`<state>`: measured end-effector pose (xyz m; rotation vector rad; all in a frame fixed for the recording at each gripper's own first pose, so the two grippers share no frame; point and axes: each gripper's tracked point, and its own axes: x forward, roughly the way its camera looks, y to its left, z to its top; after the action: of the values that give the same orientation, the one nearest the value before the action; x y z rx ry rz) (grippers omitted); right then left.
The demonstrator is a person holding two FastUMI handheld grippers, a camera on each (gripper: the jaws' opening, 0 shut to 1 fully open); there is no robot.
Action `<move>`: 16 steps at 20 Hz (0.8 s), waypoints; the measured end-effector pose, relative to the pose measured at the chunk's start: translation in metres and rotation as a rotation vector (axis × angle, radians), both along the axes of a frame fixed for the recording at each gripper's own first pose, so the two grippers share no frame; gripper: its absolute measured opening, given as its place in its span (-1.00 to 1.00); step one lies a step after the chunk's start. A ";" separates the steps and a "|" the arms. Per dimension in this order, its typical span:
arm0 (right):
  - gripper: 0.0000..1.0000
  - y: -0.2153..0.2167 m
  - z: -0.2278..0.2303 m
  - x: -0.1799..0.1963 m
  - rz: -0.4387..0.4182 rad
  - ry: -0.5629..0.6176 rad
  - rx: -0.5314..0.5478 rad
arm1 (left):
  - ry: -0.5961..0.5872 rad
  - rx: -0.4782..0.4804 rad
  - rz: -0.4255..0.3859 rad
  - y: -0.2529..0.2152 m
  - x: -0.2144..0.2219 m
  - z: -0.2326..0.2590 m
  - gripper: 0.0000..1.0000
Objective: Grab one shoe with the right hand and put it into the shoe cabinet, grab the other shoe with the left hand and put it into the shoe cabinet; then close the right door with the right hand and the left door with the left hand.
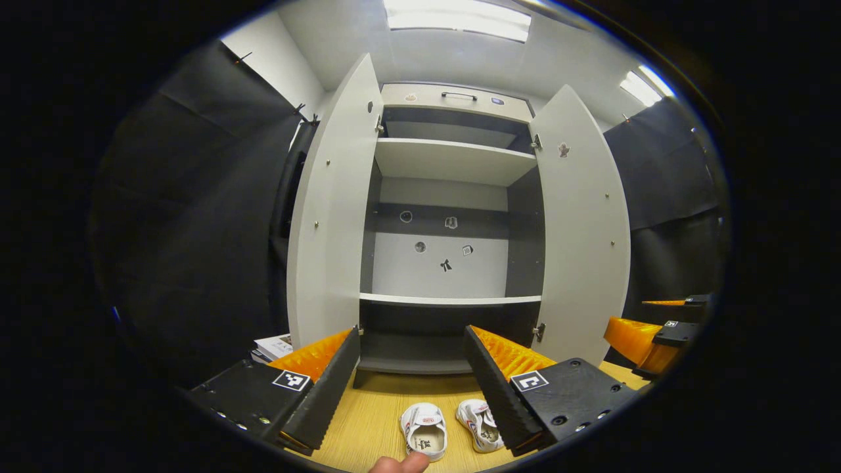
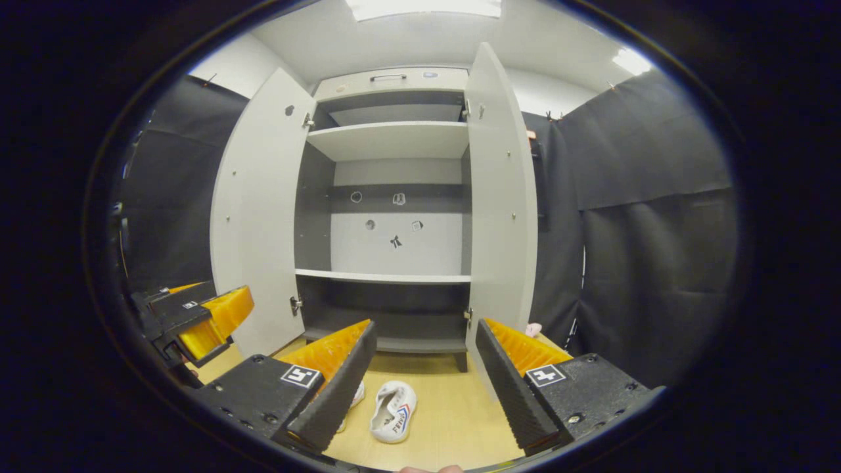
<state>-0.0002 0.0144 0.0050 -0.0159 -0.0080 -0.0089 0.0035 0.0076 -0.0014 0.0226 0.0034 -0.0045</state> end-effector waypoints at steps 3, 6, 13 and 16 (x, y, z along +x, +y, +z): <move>0.98 0.000 -0.001 0.002 -0.006 0.005 0.008 | 0.001 0.002 -0.003 0.000 0.001 -0.001 0.89; 0.98 -0.001 -0.004 0.004 -0.011 0.012 0.008 | 0.001 0.002 -0.006 0.000 0.004 -0.002 0.89; 0.97 0.002 0.000 0.012 -0.012 0.002 0.006 | 0.002 0.004 -0.019 -0.002 0.011 -0.004 0.89; 0.97 0.003 0.001 0.015 -0.012 0.000 0.005 | -0.001 0.001 -0.022 -0.003 0.012 -0.005 0.89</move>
<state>0.0151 0.0175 0.0057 -0.0105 -0.0080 -0.0206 0.0159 0.0045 -0.0063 0.0240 0.0024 -0.0260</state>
